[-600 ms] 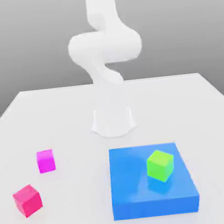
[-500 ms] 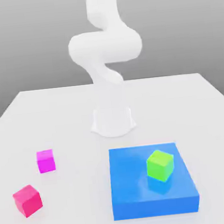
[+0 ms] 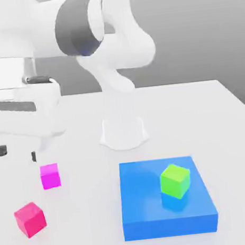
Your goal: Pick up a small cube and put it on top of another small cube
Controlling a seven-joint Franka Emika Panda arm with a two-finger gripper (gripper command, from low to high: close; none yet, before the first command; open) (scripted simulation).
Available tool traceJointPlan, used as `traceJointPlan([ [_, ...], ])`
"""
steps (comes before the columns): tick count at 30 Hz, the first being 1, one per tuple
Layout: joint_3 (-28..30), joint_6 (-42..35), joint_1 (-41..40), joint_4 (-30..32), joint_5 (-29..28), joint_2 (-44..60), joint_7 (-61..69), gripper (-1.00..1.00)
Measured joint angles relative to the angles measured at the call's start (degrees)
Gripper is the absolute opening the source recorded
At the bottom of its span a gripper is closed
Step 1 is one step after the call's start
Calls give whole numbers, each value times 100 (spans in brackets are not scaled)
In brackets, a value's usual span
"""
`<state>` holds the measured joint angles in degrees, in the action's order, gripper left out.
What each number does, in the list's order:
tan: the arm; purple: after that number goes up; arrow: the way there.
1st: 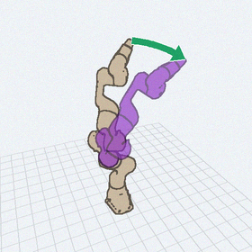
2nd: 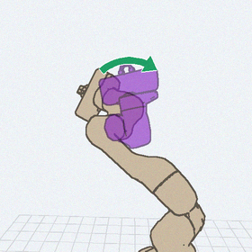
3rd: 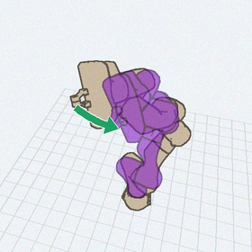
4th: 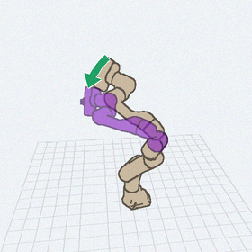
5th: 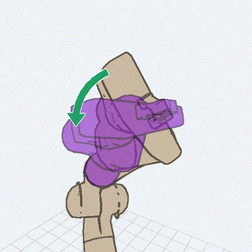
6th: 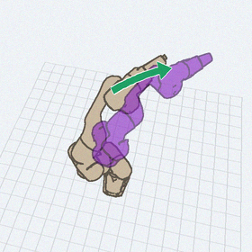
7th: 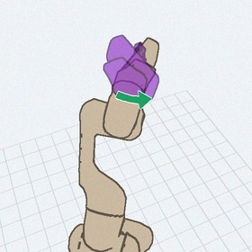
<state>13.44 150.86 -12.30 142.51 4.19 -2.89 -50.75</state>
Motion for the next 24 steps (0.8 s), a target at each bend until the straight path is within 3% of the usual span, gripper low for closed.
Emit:
traceJointPlan([
  [6,174,546,-470,304,331,1266,9,0],
  [11,-256,1293,-877,172,908,2311,407,0],
  [12,-359,1430,-960,135,1003,2488,479,-100],
  [19,-388,1453,-987,130,1010,2518,484,-100],
  [24,12,760,-715,322,419,1617,40,-100],
])
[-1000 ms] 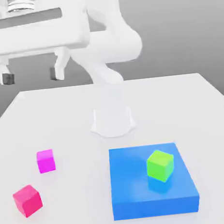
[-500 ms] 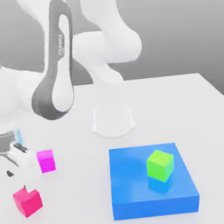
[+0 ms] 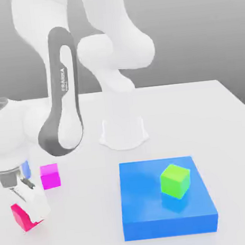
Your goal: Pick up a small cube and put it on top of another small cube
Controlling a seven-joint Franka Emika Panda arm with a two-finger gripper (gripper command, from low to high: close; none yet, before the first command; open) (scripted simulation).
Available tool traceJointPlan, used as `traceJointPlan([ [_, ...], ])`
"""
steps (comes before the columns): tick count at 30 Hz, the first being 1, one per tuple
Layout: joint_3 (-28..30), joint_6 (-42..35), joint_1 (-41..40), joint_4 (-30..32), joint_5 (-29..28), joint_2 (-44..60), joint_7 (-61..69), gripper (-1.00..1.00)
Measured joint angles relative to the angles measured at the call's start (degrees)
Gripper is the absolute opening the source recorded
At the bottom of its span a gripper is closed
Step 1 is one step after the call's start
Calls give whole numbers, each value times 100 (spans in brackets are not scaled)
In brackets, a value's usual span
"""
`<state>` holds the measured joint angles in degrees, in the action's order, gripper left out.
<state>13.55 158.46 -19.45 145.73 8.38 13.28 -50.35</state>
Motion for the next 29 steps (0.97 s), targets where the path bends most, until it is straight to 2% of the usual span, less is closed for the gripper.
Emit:
traceJointPlan([
  [4,367,-274,-137,514,-814,-838,-461,-100],
  [8,510,-469,-609,1107,-1537,-1661,-824,-100],
  [14,617,-683,-1122,2031,-2135,-2810,-1031,-100],
  [16,649,-729,-1283,2352,-2231,-3177,-1035,-100],
  [18,723,-554,-1250,2479,-2160,-3125,-965,-100],
  [26,1010,863,-761,2510,-1358,-1721,-419,-100],
  [27,1014,973,-733,2511,-1284,-1609,-370,100],
  [29,1014,974,-732,2511,-1284,-1609,-370,100],
])
